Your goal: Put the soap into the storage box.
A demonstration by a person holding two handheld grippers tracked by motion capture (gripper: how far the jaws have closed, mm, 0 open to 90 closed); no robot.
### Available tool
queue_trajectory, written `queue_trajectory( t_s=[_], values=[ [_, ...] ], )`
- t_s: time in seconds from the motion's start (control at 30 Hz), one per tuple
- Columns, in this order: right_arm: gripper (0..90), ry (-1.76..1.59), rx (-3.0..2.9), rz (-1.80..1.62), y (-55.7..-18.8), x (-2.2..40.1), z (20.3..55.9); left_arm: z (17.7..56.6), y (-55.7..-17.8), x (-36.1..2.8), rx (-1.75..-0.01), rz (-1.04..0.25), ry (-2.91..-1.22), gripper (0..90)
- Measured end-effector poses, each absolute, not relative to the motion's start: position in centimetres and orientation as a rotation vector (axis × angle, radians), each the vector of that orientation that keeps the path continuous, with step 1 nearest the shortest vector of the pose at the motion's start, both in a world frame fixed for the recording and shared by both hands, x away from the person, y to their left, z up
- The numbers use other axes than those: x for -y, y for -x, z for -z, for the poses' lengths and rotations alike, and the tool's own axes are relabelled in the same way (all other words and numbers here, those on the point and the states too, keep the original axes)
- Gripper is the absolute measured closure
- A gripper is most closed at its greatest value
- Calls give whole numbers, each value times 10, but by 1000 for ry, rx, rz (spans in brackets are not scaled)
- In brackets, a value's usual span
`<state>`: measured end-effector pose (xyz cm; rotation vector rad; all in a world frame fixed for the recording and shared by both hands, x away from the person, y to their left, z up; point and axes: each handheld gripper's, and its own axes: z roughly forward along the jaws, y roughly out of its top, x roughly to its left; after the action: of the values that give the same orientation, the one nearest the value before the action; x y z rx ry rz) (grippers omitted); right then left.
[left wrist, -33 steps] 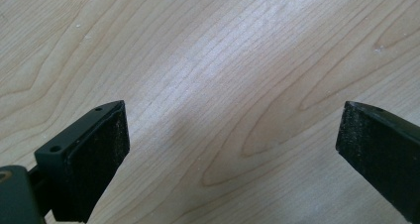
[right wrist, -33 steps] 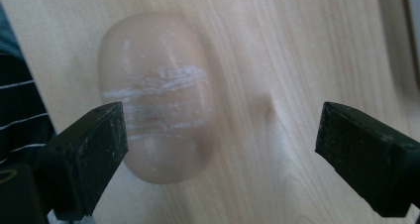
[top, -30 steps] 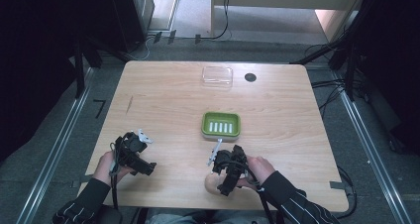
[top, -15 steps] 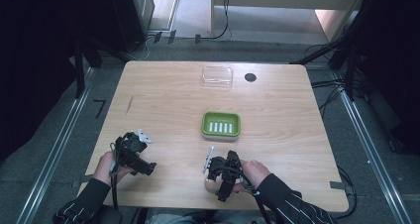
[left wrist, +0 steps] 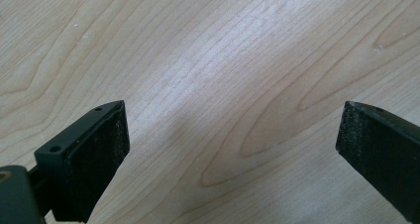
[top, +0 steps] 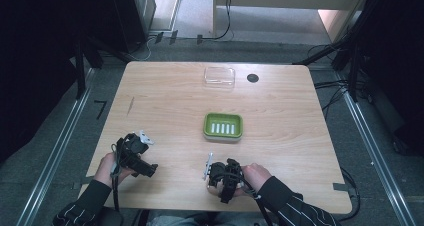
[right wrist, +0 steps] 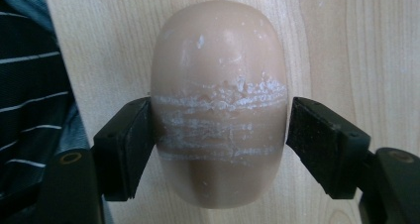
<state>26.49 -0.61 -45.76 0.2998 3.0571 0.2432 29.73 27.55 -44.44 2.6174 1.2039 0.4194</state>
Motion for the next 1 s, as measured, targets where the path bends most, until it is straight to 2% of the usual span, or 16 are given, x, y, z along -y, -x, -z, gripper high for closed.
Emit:
queue_trajectory(
  t_s=[0.1, 1.0],
  values=[
    [331, -279, -3061, -237, -263, 5, 458, 444, -297, -276, -1204, -420, -2619, 5],
    [343, -295, -3026, -241, -264, 10, 454, 444, -297, -275, -1202, -423, -2620, 5]
  ],
)
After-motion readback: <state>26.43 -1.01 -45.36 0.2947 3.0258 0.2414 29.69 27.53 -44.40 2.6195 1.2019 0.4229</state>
